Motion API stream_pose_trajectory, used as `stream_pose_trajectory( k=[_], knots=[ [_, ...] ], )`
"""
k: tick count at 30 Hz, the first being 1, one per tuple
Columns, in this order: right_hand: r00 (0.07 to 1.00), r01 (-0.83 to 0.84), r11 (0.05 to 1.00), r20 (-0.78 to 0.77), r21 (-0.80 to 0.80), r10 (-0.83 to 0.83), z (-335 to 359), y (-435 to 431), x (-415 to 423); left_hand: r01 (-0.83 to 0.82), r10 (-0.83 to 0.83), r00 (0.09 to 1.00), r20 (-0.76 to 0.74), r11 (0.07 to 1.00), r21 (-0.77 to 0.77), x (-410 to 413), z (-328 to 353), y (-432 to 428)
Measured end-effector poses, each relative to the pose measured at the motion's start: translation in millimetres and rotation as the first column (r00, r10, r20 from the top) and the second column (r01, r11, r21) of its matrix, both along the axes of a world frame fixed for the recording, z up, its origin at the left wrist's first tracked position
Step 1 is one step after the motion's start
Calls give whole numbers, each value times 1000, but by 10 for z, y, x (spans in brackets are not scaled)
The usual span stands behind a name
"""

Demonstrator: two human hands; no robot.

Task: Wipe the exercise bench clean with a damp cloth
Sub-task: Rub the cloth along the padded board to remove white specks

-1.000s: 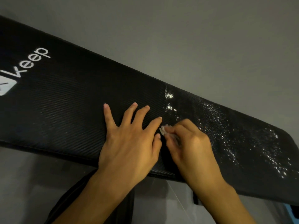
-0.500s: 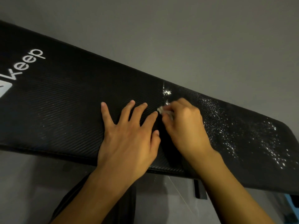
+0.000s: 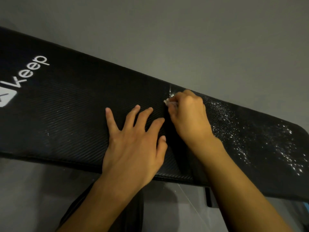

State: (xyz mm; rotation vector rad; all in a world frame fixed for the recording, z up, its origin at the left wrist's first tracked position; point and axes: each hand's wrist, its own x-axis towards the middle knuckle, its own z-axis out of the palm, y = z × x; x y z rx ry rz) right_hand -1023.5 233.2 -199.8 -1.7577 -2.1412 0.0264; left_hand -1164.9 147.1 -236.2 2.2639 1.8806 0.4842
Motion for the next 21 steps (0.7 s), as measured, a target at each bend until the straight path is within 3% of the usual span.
stream_pose_trajectory(
  k=[7,14,18,21],
  knots=[
    [983,-150,987,-113,-54,143,15,-494,79,-6,6,1000,22,1000,-5,-8,4,-4],
    [999,5,1000,-47,7,-5,-48,98,-28,-1,1,1000,23,1000,-12,-8,10,0],
    [984,-127,991,-129,-33,122,-5,-245,60,-8,8,1000,30,1000,-20,-12,17,5],
    [986,-138,989,-100,-48,133,16,-322,142,-13,13,999,31,1000,-12,-5,10,9]
  ],
)
